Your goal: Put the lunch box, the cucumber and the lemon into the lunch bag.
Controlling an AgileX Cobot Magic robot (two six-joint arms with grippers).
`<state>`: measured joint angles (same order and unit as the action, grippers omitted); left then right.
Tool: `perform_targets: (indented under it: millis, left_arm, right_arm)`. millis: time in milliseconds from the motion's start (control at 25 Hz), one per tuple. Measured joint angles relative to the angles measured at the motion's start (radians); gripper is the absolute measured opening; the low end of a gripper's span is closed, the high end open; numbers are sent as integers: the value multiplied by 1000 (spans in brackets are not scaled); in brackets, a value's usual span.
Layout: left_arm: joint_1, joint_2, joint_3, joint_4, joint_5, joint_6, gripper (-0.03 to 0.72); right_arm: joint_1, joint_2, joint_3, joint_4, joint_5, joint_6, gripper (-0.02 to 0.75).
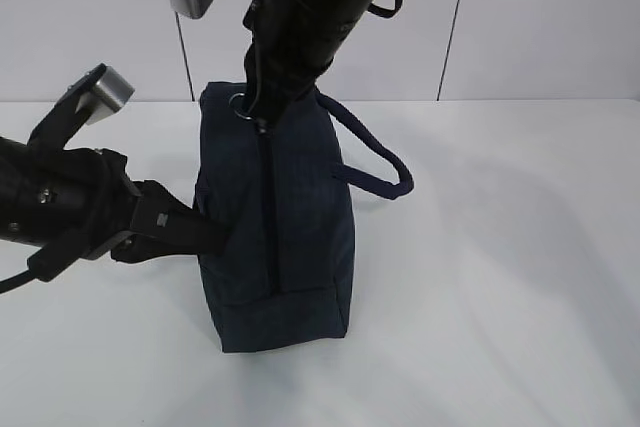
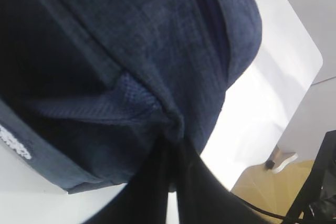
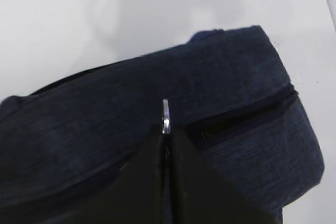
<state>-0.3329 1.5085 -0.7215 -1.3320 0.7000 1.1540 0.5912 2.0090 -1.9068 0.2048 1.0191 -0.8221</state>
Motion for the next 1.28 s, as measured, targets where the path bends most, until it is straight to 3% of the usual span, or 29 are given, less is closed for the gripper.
perform_targets:
  millis: [440,1280]
  left_arm:
    - [0,0,0,31,55,-24,-6]
    - [0,-99,1,274,145,-252,-6]
  right_arm:
    - [-68,15,-4,31,-66,-34,8]
    - [-94,106,-140,98,-61,-70,8]
